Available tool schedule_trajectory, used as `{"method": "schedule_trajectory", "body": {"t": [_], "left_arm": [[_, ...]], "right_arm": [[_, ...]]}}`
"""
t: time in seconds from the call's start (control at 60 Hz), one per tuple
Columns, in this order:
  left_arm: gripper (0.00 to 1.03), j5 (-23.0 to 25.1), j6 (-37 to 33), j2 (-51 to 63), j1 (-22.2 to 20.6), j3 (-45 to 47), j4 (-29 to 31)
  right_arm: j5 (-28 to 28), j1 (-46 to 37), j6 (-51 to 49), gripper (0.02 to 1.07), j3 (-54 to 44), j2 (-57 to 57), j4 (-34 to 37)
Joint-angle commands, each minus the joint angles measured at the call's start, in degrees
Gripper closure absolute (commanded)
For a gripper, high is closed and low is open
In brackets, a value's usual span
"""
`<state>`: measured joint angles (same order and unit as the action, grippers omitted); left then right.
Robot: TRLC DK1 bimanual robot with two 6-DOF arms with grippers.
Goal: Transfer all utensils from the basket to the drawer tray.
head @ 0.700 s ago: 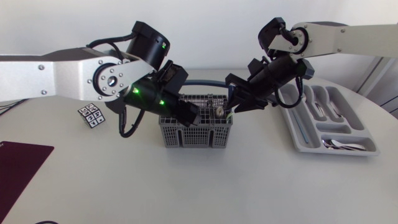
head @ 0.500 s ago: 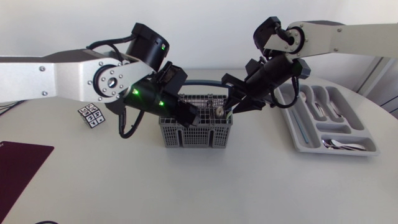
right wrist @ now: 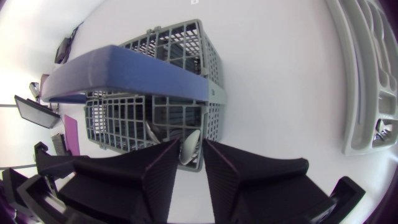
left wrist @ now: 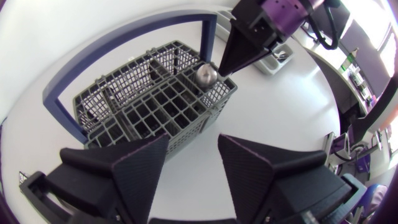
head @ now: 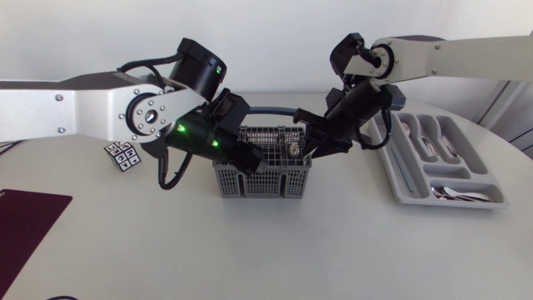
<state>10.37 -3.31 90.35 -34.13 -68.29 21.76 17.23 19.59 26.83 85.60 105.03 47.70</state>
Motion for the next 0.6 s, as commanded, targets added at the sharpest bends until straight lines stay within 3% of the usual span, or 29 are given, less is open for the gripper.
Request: {"method": "schedule_trajectory", "body": {"t": [0.0,0.233,0.333,0.583], "left_arm": [[0.46,-0.1,-1.2,-0.8,0.6,1.5,-0.7],[0.46,-0.1,-1.2,-0.8,0.6,1.8,-1.0],[0.46,-0.1,-1.2,-0.8,0.5,1.8,-1.0],[0.46,-0.1,-1.2,-0.8,0.4,1.8,-1.1]], "right_arm": [[-1.2,1.0,0.5,0.80,1.2,0.9,0.5],[-3.1,1.5,0.2,0.89,1.5,0.3,0.5],[-3.1,1.5,0.1,0.98,1.7,0.3,0.5],[-3.7,1.7,-0.3,0.98,1.6,-0.8,0.6]]}}
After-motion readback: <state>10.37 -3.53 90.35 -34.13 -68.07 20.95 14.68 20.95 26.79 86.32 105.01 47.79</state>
